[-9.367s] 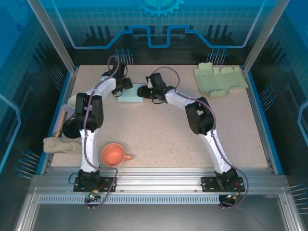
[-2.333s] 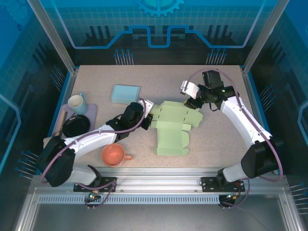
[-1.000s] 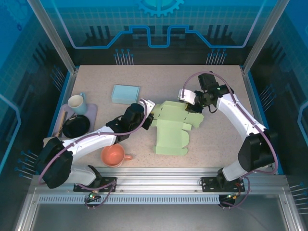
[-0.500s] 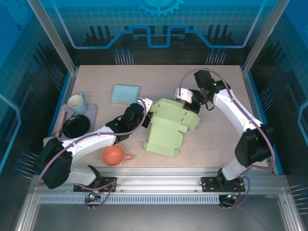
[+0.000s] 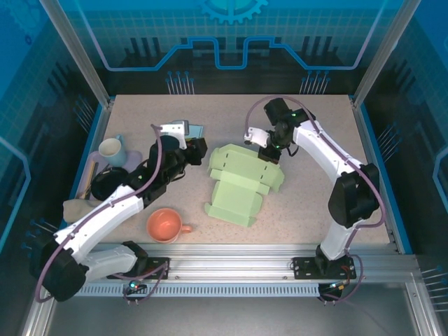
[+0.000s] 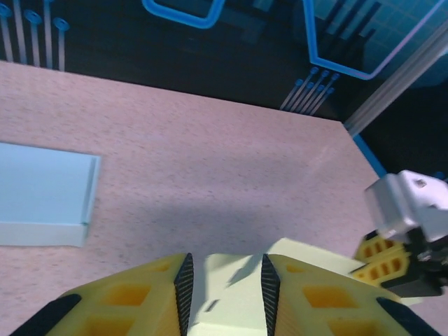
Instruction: Fold the paper box
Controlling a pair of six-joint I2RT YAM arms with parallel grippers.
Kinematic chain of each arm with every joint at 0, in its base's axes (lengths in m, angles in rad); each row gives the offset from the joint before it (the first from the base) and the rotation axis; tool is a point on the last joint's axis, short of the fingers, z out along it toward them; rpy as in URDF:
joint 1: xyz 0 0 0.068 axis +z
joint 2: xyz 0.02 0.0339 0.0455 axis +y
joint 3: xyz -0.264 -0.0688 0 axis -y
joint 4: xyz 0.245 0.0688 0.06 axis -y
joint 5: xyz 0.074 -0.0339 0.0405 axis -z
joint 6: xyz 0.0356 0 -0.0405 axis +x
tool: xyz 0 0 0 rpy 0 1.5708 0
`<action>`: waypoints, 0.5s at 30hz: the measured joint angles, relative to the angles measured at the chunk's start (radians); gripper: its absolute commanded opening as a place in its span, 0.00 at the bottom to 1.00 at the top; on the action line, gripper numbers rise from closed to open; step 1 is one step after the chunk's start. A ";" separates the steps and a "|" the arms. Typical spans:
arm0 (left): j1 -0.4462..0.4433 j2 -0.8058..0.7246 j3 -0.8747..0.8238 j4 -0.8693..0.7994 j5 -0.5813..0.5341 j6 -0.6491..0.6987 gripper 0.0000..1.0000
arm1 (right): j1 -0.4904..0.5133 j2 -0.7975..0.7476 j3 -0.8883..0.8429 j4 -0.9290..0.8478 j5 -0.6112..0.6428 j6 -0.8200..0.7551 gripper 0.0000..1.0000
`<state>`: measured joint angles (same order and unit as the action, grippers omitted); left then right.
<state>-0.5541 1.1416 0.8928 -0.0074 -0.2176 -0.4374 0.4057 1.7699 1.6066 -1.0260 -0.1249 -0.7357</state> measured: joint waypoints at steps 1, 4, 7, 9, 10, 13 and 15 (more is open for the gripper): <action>-0.003 0.024 0.014 0.000 0.014 -0.011 0.33 | 0.006 0.000 0.002 -0.005 0.002 0.004 0.00; -0.028 0.105 0.046 -0.007 0.045 -0.040 0.33 | 0.015 0.000 0.011 -0.016 0.002 0.012 0.00; -0.054 0.171 0.078 -0.031 0.058 -0.055 0.32 | 0.015 0.000 0.017 -0.021 0.002 0.015 0.00; -0.063 0.196 0.098 -0.043 0.059 -0.062 0.32 | 0.015 0.000 0.017 -0.021 0.002 0.015 0.00; -0.063 0.204 0.106 -0.043 0.059 -0.063 0.32 | 0.015 0.000 0.017 -0.021 0.002 0.015 0.00; -0.064 0.217 0.118 -0.043 0.059 -0.063 0.32 | 0.015 0.000 0.016 -0.019 -0.003 0.015 0.00; -0.066 0.229 0.129 -0.047 0.058 -0.063 0.32 | 0.015 0.000 0.013 -0.012 -0.006 0.015 0.00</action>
<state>-0.6197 1.3705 1.0218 -0.0547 -0.1593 -0.4999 0.4206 1.7695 1.6199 -1.0382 -0.1314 -0.7208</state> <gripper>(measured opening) 0.324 0.043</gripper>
